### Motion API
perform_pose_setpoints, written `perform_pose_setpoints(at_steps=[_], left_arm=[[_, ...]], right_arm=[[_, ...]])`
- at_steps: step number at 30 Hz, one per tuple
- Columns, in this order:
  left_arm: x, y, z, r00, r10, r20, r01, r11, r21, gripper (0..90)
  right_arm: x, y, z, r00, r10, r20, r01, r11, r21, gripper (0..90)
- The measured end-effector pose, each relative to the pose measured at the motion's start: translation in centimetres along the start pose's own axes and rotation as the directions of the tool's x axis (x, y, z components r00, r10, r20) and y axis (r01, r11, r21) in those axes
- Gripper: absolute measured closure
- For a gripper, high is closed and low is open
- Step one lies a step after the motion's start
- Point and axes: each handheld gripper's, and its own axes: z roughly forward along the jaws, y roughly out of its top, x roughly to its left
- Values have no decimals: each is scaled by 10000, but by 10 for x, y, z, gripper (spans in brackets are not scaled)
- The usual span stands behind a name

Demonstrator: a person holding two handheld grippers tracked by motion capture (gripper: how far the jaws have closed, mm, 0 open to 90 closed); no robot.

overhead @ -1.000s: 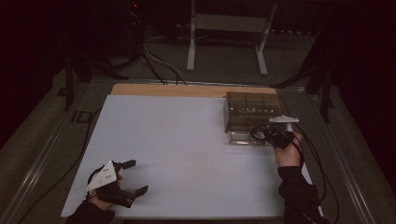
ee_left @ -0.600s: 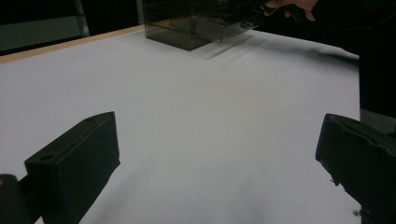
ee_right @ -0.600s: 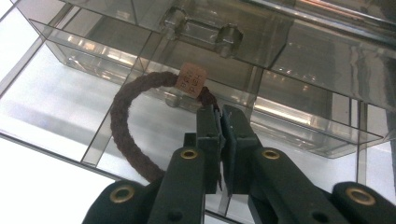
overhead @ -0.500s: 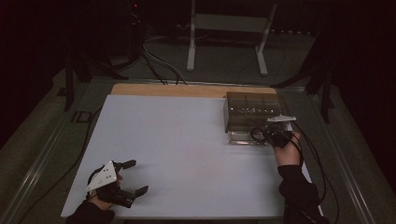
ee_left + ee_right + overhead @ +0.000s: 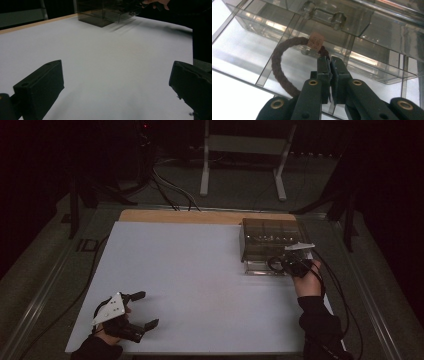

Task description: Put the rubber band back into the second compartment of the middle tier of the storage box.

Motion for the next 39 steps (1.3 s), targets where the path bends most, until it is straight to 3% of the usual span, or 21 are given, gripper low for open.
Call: perform_pose_setpoints(at_steps=[18,19,21,24,30,34,39], left_arm=[[0,0,0,10000,26,-11,-26,10000,22,4],[0,0,0,10000,55,14,-55,10000,34,3],[0,0,0,10000,41,5,-41,10000,14,4],[0,0,0,10000,14,-1,-14,10000,12,3],[0,0,0,10000,62,24,-62,10000,31,4],[0,0,0,10000,-7,-1,7,10000,-14,4],[0,0,0,10000,0,-5,0,10000,-8,3]], right_arm=[[0,-1,-12,9999,-105,43,105,9999,-113,843],[1,-1,-11,10000,-90,5,90,9998,-158,819],[1,0,-10,9999,15,-115,-19,9994,-348,677],[1,1,-12,9997,152,-180,-163,9978,-640,578],[2,4,-19,9979,354,-542,-412,9931,-1099,439],[3,5,-21,9966,445,-695,-530,9907,-1255,395],[6,8,-28,9881,616,-1407,-841,9835,-1600,264]])
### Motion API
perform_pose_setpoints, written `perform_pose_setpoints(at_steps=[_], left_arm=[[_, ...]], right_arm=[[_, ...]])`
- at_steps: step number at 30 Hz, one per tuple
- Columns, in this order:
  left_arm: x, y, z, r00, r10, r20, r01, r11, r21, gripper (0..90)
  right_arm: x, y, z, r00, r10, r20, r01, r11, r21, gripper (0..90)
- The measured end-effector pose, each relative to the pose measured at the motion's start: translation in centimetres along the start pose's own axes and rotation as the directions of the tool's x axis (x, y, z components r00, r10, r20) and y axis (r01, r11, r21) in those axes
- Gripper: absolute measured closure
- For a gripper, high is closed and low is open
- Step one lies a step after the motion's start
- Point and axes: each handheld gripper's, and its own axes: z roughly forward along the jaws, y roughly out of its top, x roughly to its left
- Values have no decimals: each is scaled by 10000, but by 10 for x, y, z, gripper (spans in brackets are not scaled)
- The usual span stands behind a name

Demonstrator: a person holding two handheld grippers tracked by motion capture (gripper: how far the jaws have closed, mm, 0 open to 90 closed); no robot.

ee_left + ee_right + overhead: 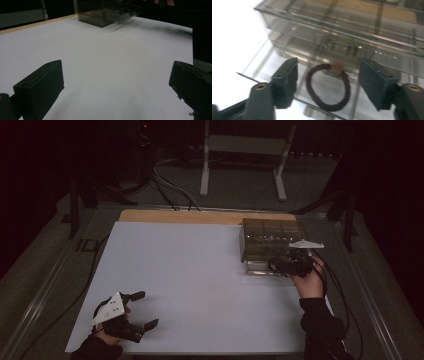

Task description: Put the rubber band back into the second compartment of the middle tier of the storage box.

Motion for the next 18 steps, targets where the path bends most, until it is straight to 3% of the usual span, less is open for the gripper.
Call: perform_pose_setpoints(at_steps=[4,8,13,15,18], left_arm=[[1,1,1,10000,-22,-7,22,10000,-36,4],[1,1,3,10000,-69,7,69,10000,2,3],[2,2,6,9999,-145,34,145,9999,-3,3],[3,1,8,9999,-141,58,141,9999,34,3],[3,1,9,9998,-190,89,189,9998,55,4]], right_arm=[[6,3,-4,9987,-33,-515,21,9997,-237,144],[10,5,-7,9970,-58,-770,19,9987,-515,139],[14,5,-10,9916,-73,-1289,-68,9940,-1088,72],[17,5,-11,9896,-356,-1395,177,9917,-1274,0],[19,6,-12,9874,-483,-1505,261,9889,-1463,0]])
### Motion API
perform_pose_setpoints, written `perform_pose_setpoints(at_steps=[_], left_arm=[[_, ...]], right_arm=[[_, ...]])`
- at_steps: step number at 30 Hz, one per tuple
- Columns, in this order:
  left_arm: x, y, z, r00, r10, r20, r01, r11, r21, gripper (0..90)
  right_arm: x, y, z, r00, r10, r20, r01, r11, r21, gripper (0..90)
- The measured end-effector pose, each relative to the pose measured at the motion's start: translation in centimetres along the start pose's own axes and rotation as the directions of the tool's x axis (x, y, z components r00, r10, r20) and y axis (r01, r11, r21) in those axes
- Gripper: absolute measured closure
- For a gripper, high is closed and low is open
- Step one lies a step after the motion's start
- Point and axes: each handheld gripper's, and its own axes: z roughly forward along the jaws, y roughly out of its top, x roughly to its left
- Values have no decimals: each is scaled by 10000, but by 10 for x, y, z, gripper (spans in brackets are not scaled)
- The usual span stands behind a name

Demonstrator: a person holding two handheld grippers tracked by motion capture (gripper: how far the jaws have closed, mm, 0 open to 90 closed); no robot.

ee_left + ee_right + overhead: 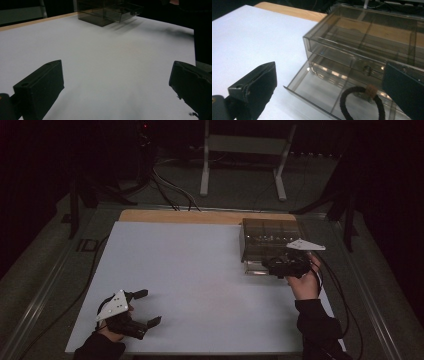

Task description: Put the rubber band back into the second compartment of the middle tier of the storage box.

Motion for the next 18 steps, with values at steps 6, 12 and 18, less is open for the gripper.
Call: perform_pose_setpoints(at_steps=[6,12,18], left_arm=[[-1,0,-1,10000,71,14,-71,10000,-27,3],[-1,-3,-4,10000,44,4,-44,10000,27,3],[-3,-2,-9,10000,82,-31,-83,9999,-120,4]], right_arm=[[8,2,-3,9996,-274,-98,272,9994,-218,0],[18,8,-7,9982,-527,-272,516,9978,-412,0],[30,14,-11,9957,-759,-529,726,9954,-625,0]])
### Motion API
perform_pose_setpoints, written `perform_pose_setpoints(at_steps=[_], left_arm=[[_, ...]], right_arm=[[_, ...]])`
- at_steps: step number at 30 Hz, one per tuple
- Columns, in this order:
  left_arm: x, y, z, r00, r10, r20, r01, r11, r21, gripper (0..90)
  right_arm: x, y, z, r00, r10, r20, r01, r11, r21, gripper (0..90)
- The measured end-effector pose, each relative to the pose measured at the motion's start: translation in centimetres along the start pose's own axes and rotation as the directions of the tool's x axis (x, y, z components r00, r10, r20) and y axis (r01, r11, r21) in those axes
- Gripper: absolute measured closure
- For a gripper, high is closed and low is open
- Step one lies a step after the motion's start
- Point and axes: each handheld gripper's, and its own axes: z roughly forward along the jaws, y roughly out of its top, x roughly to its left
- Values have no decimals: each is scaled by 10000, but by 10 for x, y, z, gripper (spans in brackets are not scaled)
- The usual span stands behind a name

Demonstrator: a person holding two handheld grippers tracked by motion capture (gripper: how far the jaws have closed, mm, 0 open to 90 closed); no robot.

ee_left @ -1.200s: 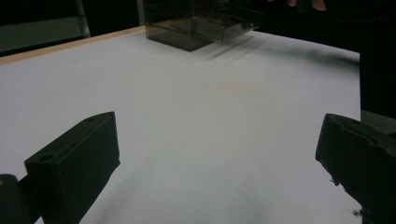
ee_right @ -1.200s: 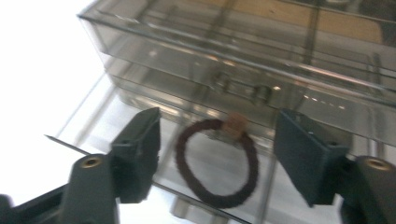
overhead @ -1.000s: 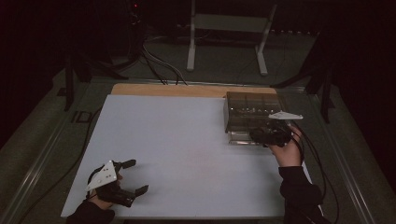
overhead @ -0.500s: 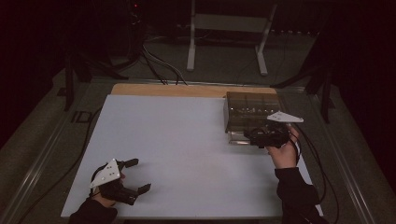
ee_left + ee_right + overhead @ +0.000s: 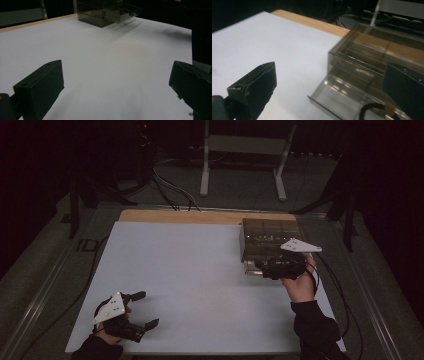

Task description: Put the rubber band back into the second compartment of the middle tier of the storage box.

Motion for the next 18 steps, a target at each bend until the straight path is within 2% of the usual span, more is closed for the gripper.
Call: perform_pose_setpoints(at_steps=[6,10,13,18], left_arm=[[-1,0,-1,10000,48,-14,-48,10000,26,4],[-1,1,-1,10000,32,-25,-32,10000,15,3],[-2,1,-1,10000,96,-1,-96,9999,32,3],[-1,1,-2,9999,109,-7,-109,9999,29,3]], right_arm=[[9,1,-4,9993,-218,-313,210,9994,-276,0],[14,-5,-5,9978,-268,-604,245,9990,-382,0],[15,-11,-3,9967,-172,-787,147,9994,-316,0],[15,-24,1,9967,-132,-800,125,9999,-91,0]])
